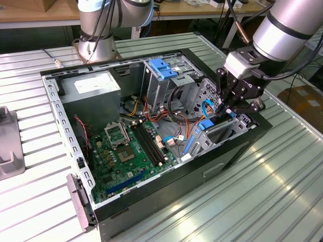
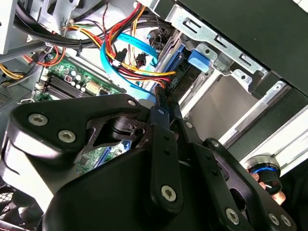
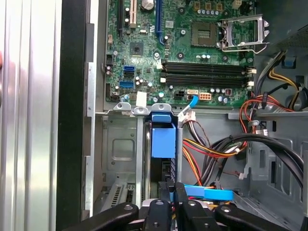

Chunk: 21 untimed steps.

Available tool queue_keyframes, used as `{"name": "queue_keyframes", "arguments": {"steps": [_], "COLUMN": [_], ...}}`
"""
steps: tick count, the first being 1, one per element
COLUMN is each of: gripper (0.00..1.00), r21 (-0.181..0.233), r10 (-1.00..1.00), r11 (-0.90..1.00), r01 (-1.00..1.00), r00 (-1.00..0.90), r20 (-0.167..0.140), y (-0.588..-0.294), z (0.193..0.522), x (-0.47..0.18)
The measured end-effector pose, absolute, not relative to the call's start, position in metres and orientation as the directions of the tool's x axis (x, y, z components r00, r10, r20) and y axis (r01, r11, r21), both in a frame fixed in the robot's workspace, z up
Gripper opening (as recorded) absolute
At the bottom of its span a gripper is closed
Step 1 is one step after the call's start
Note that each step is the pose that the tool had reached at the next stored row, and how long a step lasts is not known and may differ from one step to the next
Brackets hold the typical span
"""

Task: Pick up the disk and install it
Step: 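Insert the second disk wire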

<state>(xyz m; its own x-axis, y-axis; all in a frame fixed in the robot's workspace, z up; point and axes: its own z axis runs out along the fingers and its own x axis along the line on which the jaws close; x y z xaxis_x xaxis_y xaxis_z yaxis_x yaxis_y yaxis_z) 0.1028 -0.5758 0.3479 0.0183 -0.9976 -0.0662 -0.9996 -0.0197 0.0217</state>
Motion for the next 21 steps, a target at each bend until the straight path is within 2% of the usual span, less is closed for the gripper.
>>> {"name": "queue_keyframes", "arguments": {"steps": [15, 16, 17, 21], "gripper": [0.16, 0.17, 0.24, 0.24], "r21": [0.022, 0.021, 0.022, 0.022], "r10": [-0.998, -0.998, -0.998, -0.998], "r11": [-0.02, -0.02, -0.02, -0.02], "r01": [-1.0, -1.0, -1.0, -1.0], "r00": [0.018, 0.018, 0.018, 0.018], "r20": [-0.066, -0.067, -0.067, -0.067], "y": [-0.5769, -0.5768, -0.5769, -0.577], "z": [0.3394, 0.3389, 0.3389, 0.341], "x": [0.1027, 0.1027, 0.1027, 0.1027]}}
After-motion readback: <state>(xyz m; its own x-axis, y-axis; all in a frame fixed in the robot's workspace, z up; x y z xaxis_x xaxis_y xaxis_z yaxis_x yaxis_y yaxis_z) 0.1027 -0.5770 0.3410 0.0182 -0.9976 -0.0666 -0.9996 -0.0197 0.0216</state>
